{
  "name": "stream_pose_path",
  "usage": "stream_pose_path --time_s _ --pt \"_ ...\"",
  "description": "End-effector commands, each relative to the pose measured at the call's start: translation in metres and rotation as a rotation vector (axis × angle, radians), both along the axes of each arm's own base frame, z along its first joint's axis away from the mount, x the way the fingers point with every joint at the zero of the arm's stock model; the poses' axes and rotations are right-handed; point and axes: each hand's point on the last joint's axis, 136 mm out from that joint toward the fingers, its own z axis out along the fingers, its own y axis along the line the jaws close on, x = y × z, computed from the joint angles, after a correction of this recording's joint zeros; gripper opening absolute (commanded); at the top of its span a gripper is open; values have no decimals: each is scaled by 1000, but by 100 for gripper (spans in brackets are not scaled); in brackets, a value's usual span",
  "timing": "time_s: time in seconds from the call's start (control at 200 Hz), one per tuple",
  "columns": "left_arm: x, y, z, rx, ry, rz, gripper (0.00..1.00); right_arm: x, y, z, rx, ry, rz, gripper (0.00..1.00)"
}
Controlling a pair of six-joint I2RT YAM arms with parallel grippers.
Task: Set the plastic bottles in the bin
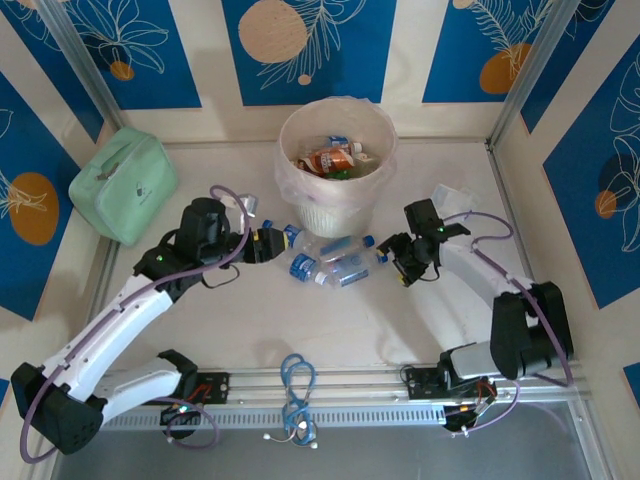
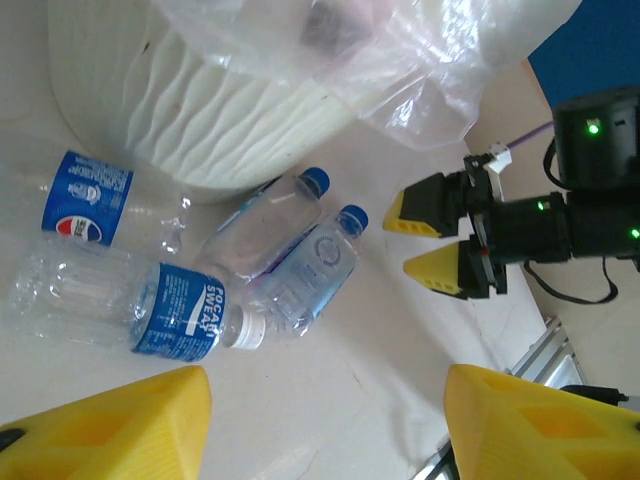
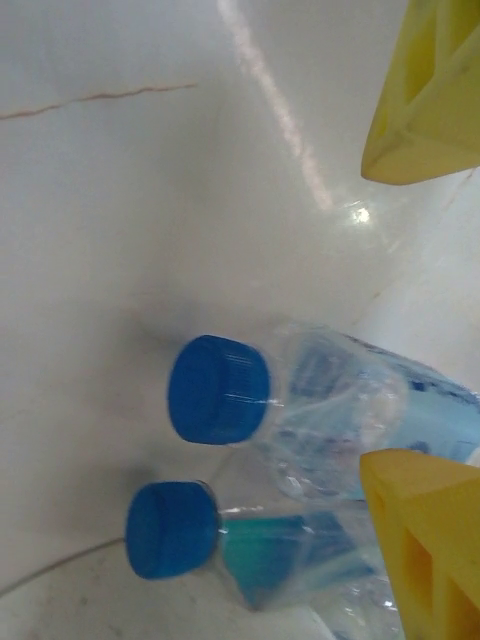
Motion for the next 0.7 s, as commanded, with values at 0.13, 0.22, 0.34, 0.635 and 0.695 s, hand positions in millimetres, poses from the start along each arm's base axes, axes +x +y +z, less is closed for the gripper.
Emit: stream_pose_path --time_s 0.13,0.22,0.34,0.635,0.695 --pt "-3 -6 1 -74 4 -16 61 37 8 -1 7 -26 -39 68" --pt "-4 -7 -4 -79 18 -19 60 43 9 -6 -3 -15 -54 66" --pt "-6 -8 -10 -83 35 -24 60 45 7 -17 -21 30 -74 63" --pt "-9 -12 -22 -96 67 -35 60 46 14 -32 -21 66 -91 59" --pt "-9 -13 -24 -96 74 -37 60 46 15 -34 -21 69 -91 57"
